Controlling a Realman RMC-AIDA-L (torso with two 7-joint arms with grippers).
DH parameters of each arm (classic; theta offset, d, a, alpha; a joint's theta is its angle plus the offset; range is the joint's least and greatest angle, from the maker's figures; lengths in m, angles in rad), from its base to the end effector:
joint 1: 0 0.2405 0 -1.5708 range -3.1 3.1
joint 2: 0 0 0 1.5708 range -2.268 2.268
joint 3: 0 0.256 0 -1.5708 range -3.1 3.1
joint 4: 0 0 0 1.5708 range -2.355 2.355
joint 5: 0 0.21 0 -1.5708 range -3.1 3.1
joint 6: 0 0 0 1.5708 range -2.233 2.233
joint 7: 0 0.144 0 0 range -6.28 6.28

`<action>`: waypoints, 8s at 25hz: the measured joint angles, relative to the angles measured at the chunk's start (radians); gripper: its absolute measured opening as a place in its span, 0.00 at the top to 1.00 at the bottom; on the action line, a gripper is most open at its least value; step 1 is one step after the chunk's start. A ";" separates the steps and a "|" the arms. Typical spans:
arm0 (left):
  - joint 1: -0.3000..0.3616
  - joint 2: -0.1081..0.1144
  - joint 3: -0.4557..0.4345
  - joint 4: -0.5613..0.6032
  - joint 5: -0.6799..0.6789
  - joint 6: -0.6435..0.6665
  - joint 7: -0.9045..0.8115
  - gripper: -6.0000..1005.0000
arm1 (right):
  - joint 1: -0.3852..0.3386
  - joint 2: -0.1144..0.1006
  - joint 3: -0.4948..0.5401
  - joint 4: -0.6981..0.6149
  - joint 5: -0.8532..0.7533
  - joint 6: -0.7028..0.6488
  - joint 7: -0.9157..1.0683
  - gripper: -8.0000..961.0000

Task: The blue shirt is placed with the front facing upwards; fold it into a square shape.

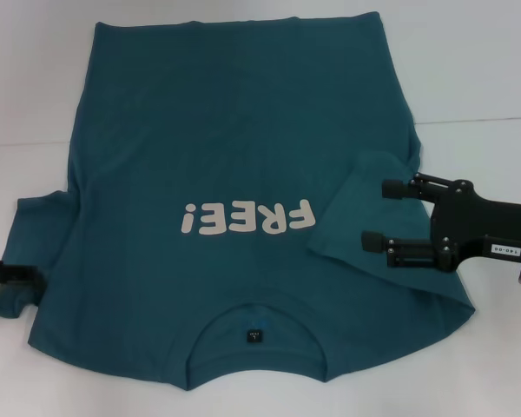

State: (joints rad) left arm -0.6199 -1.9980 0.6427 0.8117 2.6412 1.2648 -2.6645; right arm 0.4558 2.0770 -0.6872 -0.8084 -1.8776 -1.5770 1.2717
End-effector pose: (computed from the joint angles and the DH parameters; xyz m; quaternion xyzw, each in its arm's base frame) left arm -0.3317 0.3759 0.0635 -0.6775 -0.6816 -0.0352 0.2741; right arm 0.2615 0.3320 0.0369 -0.9335 0.1302 0.2604 0.2093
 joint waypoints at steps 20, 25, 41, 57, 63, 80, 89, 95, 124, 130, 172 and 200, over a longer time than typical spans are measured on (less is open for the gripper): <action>0.006 0.026 0.002 0.051 0.060 0.044 -0.041 0.09 | 0.003 0.005 -0.007 -0.002 -0.002 0.017 0.003 0.05; 0.006 0.025 0.001 0.046 0.060 0.054 -0.054 0.10 | 0.004 0.005 -0.012 -0.004 -0.002 0.025 0.000 0.05; -0.018 0.030 0.002 -0.012 0.060 0.053 -0.082 0.12 | 0.009 0.005 -0.013 -0.001 -0.002 0.034 -0.015 0.05; -0.019 0.032 0.002 -0.022 0.061 0.028 -0.084 0.15 | 0.013 0.005 -0.014 0.001 -0.002 0.034 -0.017 0.05; -0.035 0.037 0.007 -0.066 0.061 0.003 -0.084 0.15 | 0.012 0.005 -0.014 0.002 -0.001 0.034 -0.017 0.05; -0.036 0.034 -0.009 -0.065 0.045 0.011 -0.080 0.18 | 0.007 0.005 -0.014 0.002 -0.001 0.035 -0.017 0.05; -0.037 0.034 -0.012 -0.062 0.045 0.012 -0.077 0.19 | 0.006 0.006 -0.014 0.002 -0.002 0.035 -0.017 0.05; -0.037 0.036 -0.010 -0.065 0.049 0.009 -0.081 0.20 | 0.008 0.006 -0.014 0.002 -0.001 0.035 -0.017 0.05; -0.059 0.048 0.014 -0.108 0.056 0.006 -0.056 0.79 | 0.012 0.006 -0.014 -0.005 -0.002 0.035 -0.016 0.05; -0.060 0.045 0.038 -0.104 0.056 0.006 -0.050 0.90 | 0.013 0.006 -0.014 -0.005 -0.001 0.035 -0.016 0.05; -0.041 0.031 0.030 -0.045 0.157 -0.103 -0.032 0.96 | 0.028 0.009 -0.015 0.027 0.002 0.036 -0.034 0.05; -0.037 0.027 0.033 -0.026 0.158 -0.251 -0.043 0.96 | 0.032 0.009 -0.015 0.069 -0.002 0.075 -0.052 0.05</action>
State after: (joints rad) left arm -0.6573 -1.9714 0.6760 0.7854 2.7995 1.0138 -2.7075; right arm 0.4874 2.0861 -0.7025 -0.7398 -1.8795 -1.5015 1.2200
